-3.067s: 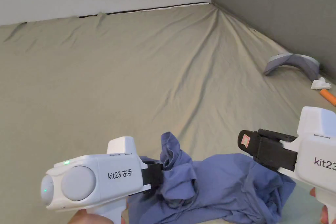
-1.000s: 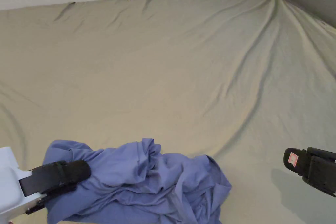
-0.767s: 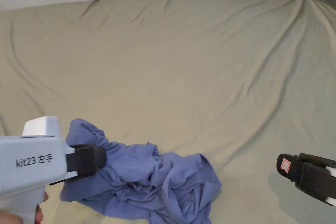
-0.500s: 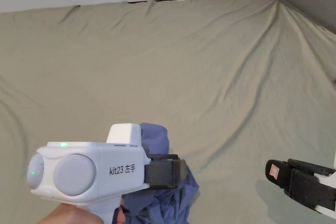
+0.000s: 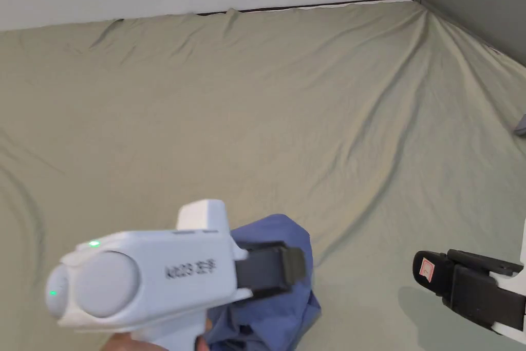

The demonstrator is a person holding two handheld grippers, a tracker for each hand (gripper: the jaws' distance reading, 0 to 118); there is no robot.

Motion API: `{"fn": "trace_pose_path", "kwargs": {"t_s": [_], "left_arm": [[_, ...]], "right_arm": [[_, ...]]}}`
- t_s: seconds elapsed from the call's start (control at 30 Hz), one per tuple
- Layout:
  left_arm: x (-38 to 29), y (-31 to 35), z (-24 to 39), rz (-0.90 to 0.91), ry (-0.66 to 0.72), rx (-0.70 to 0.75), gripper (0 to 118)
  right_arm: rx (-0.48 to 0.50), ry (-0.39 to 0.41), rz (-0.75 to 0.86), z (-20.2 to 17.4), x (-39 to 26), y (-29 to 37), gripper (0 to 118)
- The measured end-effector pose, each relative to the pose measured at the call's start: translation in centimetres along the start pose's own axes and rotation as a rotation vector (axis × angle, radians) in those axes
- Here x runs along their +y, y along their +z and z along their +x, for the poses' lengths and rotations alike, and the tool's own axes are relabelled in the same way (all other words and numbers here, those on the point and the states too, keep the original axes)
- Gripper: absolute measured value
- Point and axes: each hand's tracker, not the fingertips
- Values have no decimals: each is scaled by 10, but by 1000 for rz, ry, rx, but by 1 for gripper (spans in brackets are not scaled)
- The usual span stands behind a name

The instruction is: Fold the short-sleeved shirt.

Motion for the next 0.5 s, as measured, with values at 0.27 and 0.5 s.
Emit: {"fn": "trace_pose_path", "kwargs": {"t_s": [0.27,0.5], "left_arm": [[22,23,-1,130,-104,12,0],[-32,-116,-55,-204,37,18,0]], "right_arm": [[30,7,38,-12,5,-3,0],[45,27,8,-19,0,-4,0]]}}
